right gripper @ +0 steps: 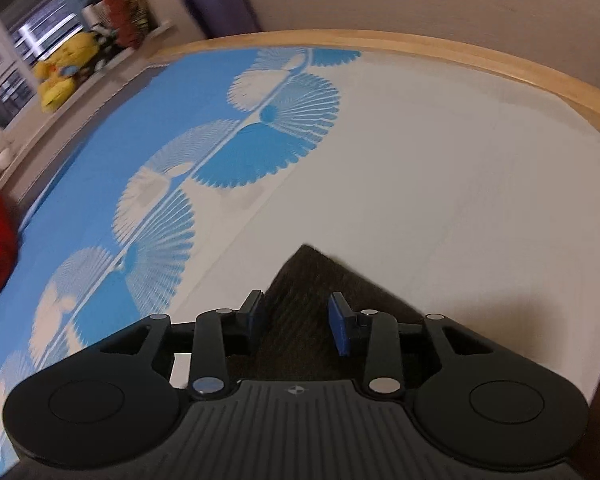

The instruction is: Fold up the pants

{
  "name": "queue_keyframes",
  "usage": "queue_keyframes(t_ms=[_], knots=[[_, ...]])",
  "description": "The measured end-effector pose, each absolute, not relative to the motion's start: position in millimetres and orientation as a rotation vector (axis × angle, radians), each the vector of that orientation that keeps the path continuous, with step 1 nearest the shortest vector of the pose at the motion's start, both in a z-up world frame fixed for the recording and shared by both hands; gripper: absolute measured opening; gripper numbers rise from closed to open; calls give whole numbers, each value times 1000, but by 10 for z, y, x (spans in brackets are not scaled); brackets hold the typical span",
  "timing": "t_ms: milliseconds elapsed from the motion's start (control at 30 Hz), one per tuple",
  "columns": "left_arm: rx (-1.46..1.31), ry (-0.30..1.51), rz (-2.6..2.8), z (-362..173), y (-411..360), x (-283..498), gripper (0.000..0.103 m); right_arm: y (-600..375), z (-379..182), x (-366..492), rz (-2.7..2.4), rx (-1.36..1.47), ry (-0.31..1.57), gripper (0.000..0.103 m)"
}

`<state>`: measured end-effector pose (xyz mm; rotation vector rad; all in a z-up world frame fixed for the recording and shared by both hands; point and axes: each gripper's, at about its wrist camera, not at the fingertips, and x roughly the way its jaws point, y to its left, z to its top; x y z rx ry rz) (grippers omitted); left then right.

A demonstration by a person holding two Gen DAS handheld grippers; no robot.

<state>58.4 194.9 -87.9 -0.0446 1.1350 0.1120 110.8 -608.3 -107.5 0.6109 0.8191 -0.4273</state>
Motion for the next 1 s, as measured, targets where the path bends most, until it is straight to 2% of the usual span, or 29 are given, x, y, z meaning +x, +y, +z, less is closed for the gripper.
queue_keyframes(t_ms=[100, 167, 233, 267, 400, 500, 767, 1000], knots=[[-41, 1166, 81, -944, 2000, 451, 41, -6080, -961, 881, -394, 584, 827, 41], [-27, 1216, 72, -1085, 2070, 362, 35, -6078, -930, 740, -379, 573, 837, 47], [21, 1314, 95, -1350, 2180, 292, 19, -6101, -947, 594, -362, 568, 875, 48], [60, 1337, 101, -1442, 2198, 261, 7, -6119, -962, 533, -357, 561, 891, 48], [55, 1317, 105, -1340, 2156, 213, 9, -6347, -1020, 235, -428, 523, 940, 48], [115, 1235, 106, -1079, 1965, 186, 24, -6618, -1096, -29, -512, 590, 961, 50], [77, 1028, 14, -475, 1199, 154, 39, -6933, -1472, -313, -529, 963, 972, 58], [216, 1040, -85, -685, 531, 112, 41, -6771, -1576, -76, -438, 1013, 1011, 66]])
